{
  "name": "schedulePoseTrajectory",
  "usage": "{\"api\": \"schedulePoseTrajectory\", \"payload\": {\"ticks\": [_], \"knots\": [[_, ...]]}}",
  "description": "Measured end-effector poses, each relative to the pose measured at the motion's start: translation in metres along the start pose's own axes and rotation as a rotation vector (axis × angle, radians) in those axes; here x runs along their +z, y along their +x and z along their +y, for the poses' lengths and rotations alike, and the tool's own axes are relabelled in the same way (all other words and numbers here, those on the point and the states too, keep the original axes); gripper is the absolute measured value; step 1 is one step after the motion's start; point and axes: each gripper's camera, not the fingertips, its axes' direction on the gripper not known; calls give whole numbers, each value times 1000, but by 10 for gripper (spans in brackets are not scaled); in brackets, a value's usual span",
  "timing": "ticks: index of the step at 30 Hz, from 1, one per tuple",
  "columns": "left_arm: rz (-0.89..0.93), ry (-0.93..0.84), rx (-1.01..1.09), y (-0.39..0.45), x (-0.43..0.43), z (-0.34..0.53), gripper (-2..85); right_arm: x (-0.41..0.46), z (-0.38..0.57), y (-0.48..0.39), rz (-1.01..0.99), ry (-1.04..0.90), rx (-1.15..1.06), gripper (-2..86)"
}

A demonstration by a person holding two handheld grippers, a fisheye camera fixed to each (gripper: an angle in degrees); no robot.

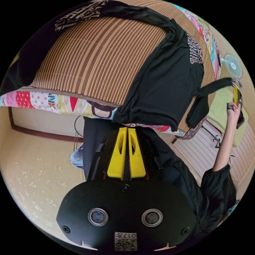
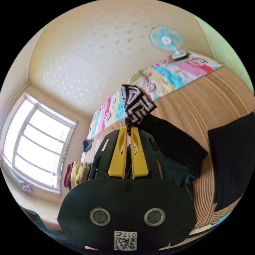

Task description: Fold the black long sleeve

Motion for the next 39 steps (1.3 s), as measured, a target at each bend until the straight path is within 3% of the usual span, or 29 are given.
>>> {"api": "schedulePoseTrajectory", "payload": {"ticks": [2, 4, 11, 15, 18, 20, 23, 26, 32, 36, 39], "knots": [[93, 68, -15, -3, -2, 4, -4, 118, 48, 16, 22, -478, 11, 33], [184, 152, -57, -11, -8, 9, 6, 161, 97, 25, 178, -663, 16, 29], [744, 561, -349, -77, -20, 4, 54, 143, 166, 34, 241, -647, -61, 12], [755, 662, -462, -90, -21, -13, 68, 135, 174, 43, 262, -683, -107, 9], [451, 589, -364, -67, -40, -39, 72, 131, 176, 54, 218, -686, -99, 7], [60, 524, -159, -19, -57, -61, 77, 129, 173, 61, 197, -671, -83, 7], [-327, 495, 79, 38, -57, -76, 107, 132, 166, 68, 184, -657, -48, 6], [-512, 473, 236, 66, -45, -89, 122, 134, 159, 73, 181, -649, -33, 6], [-780, 400, 326, 72, 4, -118, 121, 132, 147, 88, 136, -619, 40, 6], [-836, 328, 390, 64, 33, -121, 100, 130, 140, 101, 90, -596, 115, 6], [-877, 363, 363, 60, 29, -110, 27, 128, 135, 110, 54, -575, 159, 5]]}}
